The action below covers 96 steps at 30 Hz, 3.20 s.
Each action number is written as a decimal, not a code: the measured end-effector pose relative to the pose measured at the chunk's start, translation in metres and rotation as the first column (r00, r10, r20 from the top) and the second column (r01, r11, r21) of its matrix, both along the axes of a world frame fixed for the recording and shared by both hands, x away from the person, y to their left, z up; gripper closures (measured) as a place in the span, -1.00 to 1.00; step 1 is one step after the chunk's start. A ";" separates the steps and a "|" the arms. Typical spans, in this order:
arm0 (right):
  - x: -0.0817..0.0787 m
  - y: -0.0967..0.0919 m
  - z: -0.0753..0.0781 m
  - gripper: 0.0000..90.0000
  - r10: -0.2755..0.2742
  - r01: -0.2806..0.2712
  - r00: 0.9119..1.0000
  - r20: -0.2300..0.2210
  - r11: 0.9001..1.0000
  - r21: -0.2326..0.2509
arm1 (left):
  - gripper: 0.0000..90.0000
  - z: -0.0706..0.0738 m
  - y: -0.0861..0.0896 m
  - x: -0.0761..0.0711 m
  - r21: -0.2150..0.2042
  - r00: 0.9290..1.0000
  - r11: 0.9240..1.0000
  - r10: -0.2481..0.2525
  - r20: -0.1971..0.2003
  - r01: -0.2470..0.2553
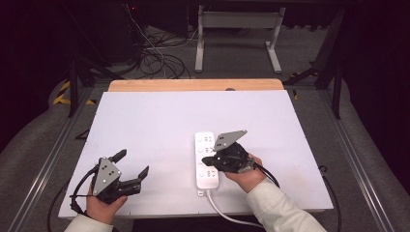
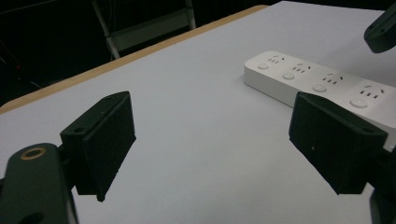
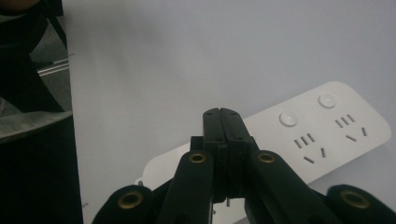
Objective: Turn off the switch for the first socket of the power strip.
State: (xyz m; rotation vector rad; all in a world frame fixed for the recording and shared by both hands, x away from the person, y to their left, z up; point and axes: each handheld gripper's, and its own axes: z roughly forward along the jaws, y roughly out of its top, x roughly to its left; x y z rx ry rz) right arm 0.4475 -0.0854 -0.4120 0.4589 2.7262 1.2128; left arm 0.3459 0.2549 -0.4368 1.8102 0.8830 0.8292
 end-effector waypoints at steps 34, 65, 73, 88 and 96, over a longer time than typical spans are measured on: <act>0.005 0.029 -0.031 1.00 0.040 -0.055 0.995 -0.091 0.984 -0.170 | -0.67 0.000 0.000 0.000 0.005 1.000 1.000 0.000 -0.005 0.000; -0.003 0.028 -0.037 1.00 0.028 -0.035 0.999 -0.042 0.986 -0.163 | -0.67 0.000 0.000 0.000 0.003 1.000 1.000 0.004 -0.006 -0.004; -0.005 0.029 -0.037 1.00 0.026 -0.029 0.999 -0.021 0.986 -0.166 | -0.67 0.000 0.000 0.000 -0.001 1.000 1.000 0.004 -0.008 -0.004; -0.004 0.025 -0.040 1.00 0.012 -0.017 0.999 -0.043 0.991 -0.133 | -0.67 0.000 0.000 0.001 0.001 1.000 1.000 0.004 -0.014 -0.004; -0.002 0.025 -0.041 1.00 0.015 -0.021 0.998 -0.055 0.992 -0.126 | -0.67 0.000 0.000 0.001 0.007 1.000 1.000 0.005 -0.013 -0.004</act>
